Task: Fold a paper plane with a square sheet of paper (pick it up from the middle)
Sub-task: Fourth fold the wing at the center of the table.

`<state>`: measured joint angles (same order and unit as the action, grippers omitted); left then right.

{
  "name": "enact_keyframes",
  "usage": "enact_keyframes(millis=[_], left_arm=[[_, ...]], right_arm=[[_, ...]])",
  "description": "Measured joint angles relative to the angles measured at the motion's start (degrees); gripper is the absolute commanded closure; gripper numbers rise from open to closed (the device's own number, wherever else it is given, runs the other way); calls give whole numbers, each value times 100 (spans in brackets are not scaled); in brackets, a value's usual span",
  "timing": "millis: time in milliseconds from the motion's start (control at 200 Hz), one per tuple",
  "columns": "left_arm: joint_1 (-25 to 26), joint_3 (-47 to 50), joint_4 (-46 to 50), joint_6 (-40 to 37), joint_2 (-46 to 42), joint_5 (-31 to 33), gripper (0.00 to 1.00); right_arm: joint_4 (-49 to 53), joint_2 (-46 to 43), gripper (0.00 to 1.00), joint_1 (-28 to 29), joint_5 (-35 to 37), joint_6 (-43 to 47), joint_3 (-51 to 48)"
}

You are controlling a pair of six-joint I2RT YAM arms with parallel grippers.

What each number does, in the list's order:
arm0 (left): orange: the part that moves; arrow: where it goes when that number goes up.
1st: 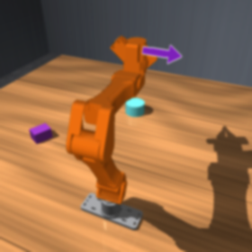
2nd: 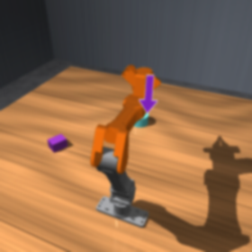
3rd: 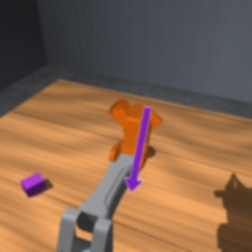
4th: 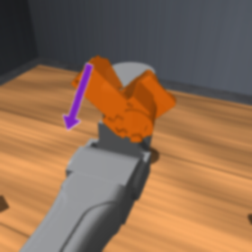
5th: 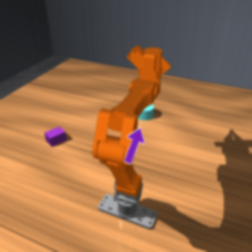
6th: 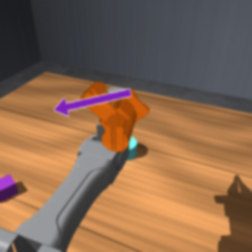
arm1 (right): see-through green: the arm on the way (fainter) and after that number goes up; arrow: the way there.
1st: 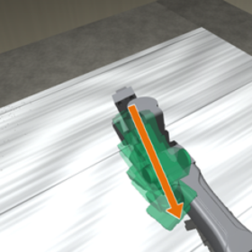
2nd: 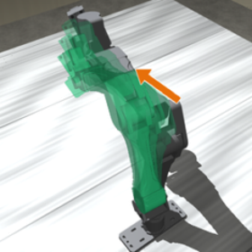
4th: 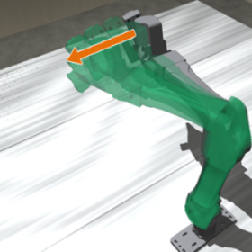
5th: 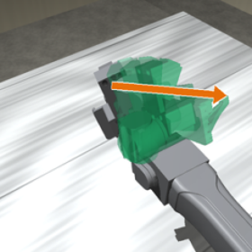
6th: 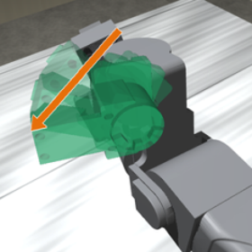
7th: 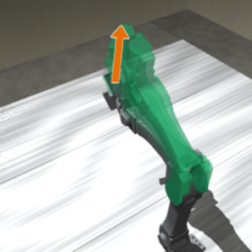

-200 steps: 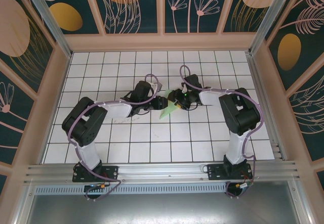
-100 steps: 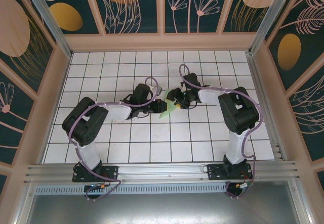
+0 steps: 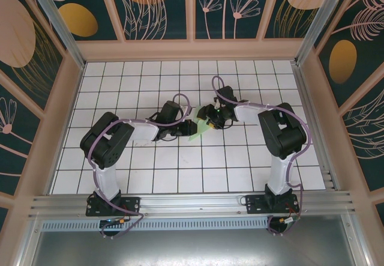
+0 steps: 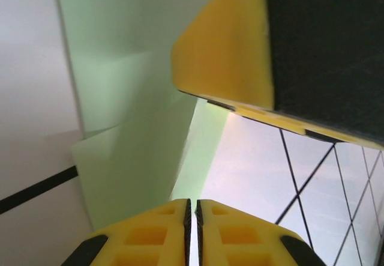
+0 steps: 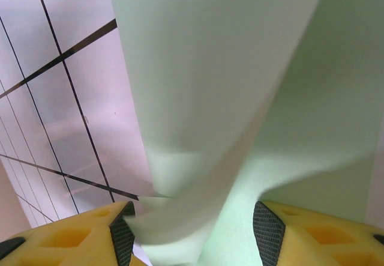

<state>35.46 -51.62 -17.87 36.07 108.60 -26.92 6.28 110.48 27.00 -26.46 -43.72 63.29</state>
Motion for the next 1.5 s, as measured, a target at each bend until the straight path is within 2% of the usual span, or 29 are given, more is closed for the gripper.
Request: enact_keyframes(millis=[295, 646, 1036, 1301, 1501], left_arm=[[0, -4, 63, 0, 0, 205, 86], [0, -4, 146, 2, 0, 258, 86], [0, -4, 168, 2, 0, 341, 86], [0, -4, 164, 7, -20, 317, 82], [0, -4, 151, 26, -345, 299, 79]], right_arm=[[4, 0, 40, 0, 0, 44, 0], [-42, -33, 33, 28, -22, 190, -7], [-59, -44, 48, 37, 114, 317, -70], [273, 61, 50, 83, 291, 315, 140], [649, 184, 49, 140, 444, 315, 411]])
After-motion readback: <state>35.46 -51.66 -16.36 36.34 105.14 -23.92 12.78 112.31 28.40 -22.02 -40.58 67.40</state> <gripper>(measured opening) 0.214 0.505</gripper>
